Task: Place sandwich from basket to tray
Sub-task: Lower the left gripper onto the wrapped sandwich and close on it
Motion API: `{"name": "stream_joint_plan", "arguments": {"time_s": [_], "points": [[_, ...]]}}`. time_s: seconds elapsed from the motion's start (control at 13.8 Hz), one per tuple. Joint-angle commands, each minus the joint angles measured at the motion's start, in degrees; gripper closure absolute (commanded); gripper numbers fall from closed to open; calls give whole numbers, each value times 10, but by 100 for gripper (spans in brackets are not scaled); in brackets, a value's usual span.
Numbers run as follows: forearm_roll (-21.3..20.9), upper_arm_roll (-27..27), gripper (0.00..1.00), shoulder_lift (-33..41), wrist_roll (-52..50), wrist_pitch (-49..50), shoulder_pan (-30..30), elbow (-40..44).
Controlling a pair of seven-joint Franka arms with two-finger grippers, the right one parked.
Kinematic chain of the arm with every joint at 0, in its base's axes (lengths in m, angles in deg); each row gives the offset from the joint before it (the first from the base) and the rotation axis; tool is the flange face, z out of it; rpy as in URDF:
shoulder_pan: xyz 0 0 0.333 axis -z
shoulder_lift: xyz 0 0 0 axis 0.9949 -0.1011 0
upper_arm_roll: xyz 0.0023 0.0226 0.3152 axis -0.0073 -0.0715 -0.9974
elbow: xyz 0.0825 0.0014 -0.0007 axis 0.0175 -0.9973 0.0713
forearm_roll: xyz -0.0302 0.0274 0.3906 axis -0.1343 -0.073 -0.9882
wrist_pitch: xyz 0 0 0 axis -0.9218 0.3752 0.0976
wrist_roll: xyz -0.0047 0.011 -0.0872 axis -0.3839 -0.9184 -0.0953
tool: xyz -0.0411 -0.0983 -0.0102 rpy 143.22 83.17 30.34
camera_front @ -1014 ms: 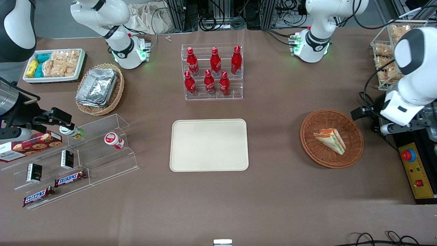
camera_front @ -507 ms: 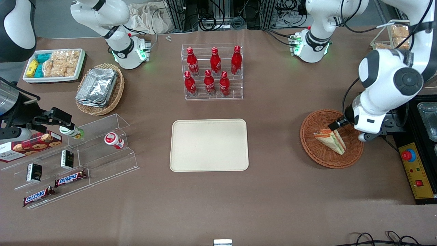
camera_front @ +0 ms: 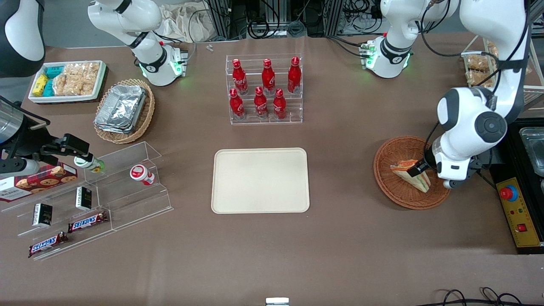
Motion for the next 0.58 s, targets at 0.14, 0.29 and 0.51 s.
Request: {"name": "stream_joint_plan", "arguments": {"time_s": [0.14, 0.29, 0.51], "points": [[7, -10, 0, -40, -24, -53, -1, -8], [7, -10, 5, -42, -24, -60, -1, -15], [5, -10, 54, -41, -64, -60, 0, -13]]}}
